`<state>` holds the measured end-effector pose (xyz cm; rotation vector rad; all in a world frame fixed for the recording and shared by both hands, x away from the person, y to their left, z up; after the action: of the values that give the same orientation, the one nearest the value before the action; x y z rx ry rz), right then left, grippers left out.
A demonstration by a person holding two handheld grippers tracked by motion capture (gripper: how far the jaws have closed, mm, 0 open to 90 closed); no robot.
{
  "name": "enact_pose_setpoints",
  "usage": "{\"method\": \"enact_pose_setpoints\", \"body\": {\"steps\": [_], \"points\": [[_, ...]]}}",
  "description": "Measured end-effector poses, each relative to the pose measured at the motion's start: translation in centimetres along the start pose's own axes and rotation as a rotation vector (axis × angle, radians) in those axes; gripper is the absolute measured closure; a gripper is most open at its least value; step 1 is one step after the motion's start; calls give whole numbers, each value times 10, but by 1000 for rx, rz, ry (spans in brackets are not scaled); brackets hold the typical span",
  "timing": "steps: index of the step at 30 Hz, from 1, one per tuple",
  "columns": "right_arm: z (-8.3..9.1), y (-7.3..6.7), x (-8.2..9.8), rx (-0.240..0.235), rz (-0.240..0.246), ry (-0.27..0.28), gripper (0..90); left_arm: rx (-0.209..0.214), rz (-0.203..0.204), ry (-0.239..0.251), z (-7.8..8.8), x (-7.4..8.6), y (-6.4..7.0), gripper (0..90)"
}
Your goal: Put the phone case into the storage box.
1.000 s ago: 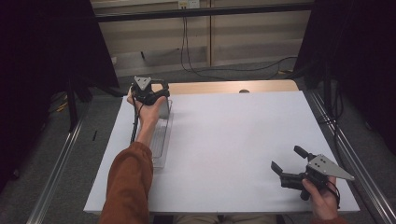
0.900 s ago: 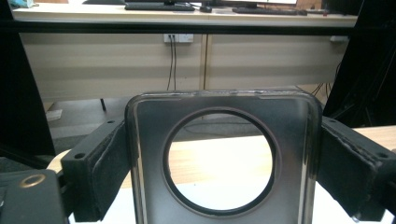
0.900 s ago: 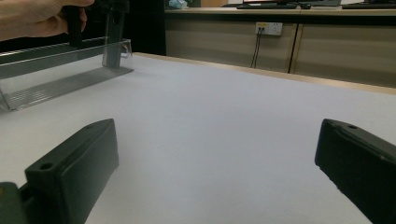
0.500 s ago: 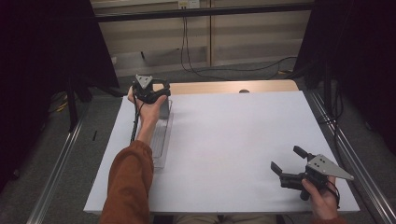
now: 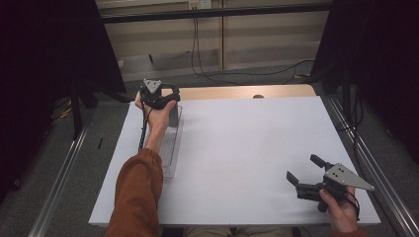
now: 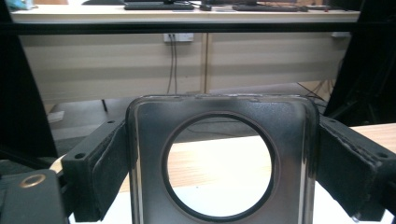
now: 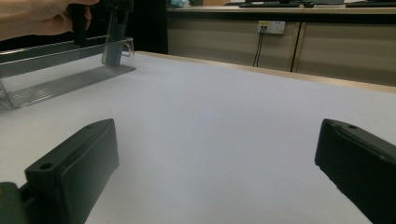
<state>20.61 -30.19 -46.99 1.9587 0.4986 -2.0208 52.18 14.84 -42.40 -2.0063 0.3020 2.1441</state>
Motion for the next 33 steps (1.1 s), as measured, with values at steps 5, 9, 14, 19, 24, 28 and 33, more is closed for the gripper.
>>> {"method": "enact_pose_setpoints", "body": {"steps": [5, 9, 14, 19, 24, 28, 33], "points": [[-1, 0, 0, 1, 2, 2, 0, 3, 5, -1, 4, -5, 0, 111], [-1, -1, 0, 1, 4, 1, 0, 6, 10, 12, 4, -7, 1, 118], [-1, 0, 0, 1, 1, 1, 0, 21, 7, 24, 3, -6, 1, 120], [-1, -1, 0, 0, -1, 1, 0, 11, 15, 24, -1, -4, 0, 117], [-1, 0, 0, -5, -3, -1, 0, -28, 11, 31, -3, -3, 2, 116], [-1, 0, 0, -5, -2, -1, 0, -38, 12, 17, -5, -1, 4, 115], [-1, 0, 0, -8, -2, 1, 0, -15, 14, 15, -7, 1, 4, 107]]}}
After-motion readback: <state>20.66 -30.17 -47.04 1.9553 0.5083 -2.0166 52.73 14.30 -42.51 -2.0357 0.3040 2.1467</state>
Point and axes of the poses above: each handheld gripper's, and its own axes: z roughly backward along the jaws, x roughly out of its underside, y roughly to its right, the point moved 1 cm from there along -z, roughly forward along the jaws, and after that the axes turned 11 degrees about y, right-handed, at the moved point
